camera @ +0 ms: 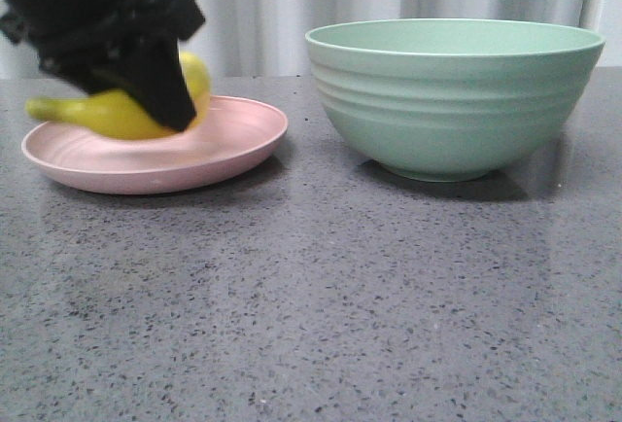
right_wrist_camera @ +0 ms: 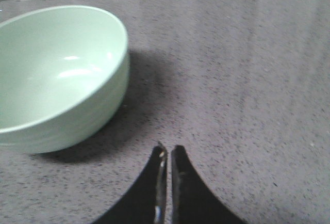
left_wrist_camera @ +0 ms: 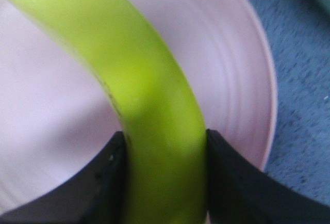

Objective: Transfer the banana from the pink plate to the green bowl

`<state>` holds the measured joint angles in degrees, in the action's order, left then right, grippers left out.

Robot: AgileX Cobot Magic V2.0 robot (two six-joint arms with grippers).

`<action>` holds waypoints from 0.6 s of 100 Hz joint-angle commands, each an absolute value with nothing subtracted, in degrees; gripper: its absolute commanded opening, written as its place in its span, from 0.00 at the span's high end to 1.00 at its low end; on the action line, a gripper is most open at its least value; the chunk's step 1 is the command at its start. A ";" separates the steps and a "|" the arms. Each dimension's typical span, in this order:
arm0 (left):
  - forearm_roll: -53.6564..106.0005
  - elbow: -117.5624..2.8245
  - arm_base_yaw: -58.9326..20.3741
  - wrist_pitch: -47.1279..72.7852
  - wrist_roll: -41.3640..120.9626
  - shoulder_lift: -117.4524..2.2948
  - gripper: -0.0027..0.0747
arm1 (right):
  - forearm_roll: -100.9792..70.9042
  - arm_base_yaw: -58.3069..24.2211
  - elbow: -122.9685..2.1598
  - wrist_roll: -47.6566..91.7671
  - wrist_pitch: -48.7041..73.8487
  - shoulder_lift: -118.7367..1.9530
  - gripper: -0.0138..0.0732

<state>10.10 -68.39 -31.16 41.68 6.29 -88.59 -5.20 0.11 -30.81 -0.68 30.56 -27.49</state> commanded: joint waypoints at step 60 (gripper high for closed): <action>10.13 -73.27 -48.83 50.79 7.34 -74.54 0.99 | -22.02 -17.68 -56.78 0.32 38.37 -52.15 0.43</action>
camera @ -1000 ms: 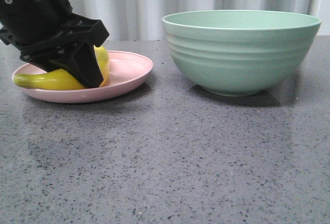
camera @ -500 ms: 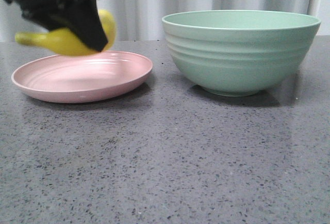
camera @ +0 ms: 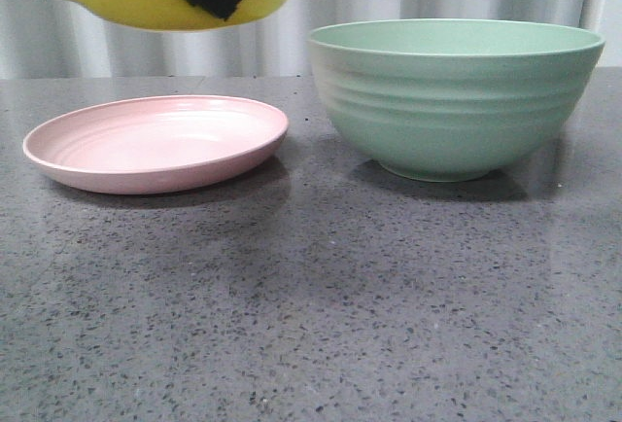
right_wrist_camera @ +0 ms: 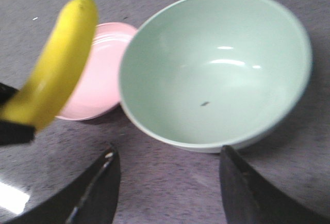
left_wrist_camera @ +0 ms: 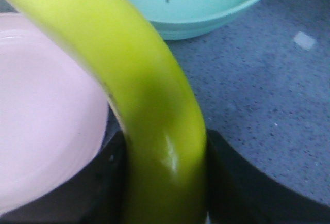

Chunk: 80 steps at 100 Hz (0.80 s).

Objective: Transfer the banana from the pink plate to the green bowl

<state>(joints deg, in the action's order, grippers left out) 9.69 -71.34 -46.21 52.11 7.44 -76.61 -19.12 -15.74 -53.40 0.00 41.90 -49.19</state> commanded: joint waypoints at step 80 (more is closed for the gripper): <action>10.88 -73.27 -55.39 51.49 7.34 -75.16 0.99 | -30.60 -25.81 -68.73 0.00 33.26 -76.16 0.43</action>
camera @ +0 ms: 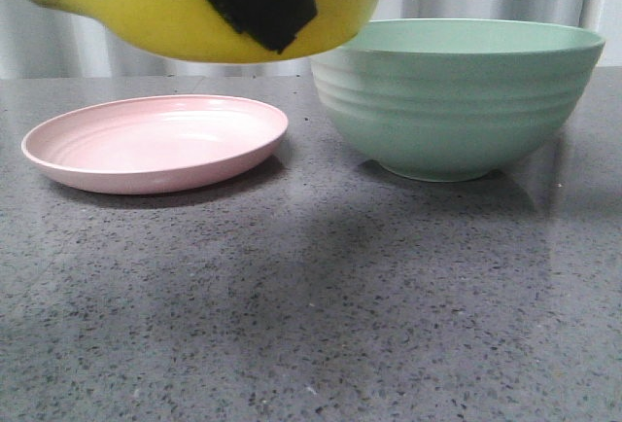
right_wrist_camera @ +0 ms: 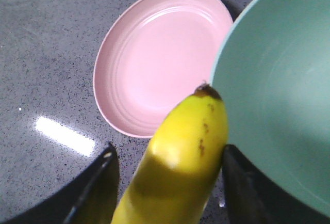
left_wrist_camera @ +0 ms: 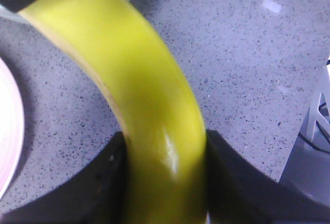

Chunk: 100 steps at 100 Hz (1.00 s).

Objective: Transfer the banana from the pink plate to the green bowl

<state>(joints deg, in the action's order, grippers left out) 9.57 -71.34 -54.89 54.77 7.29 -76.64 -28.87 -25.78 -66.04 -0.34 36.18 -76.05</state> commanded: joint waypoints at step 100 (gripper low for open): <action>10.85 -76.86 -55.39 50.89 7.47 -73.00 0.42 | -30.09 -21.94 -71.06 0.00 28.09 -78.17 0.84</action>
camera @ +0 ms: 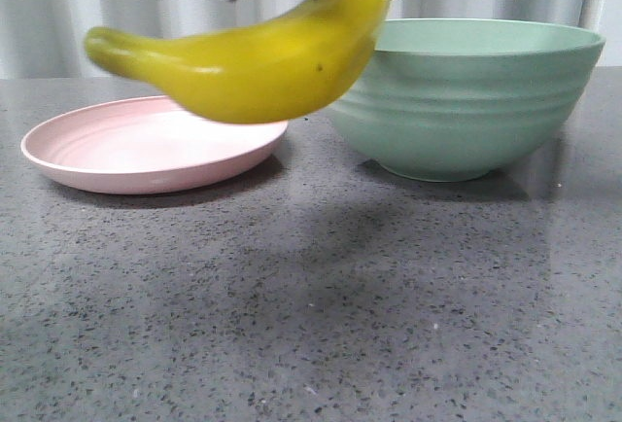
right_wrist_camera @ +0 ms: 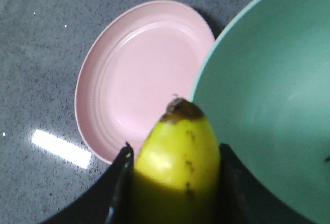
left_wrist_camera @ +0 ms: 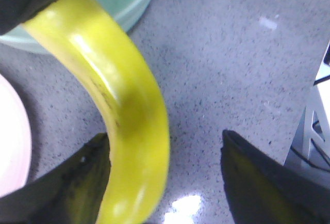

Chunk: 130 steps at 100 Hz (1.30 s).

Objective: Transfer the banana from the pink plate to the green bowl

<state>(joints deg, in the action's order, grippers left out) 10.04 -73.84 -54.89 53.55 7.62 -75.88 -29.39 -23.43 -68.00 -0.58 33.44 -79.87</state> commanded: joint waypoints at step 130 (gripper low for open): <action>9.16 -77.79 -54.27 49.52 3.65 -67.53 0.96 | -15.44 -7.15 -75.37 1.73 28.93 -76.48 0.67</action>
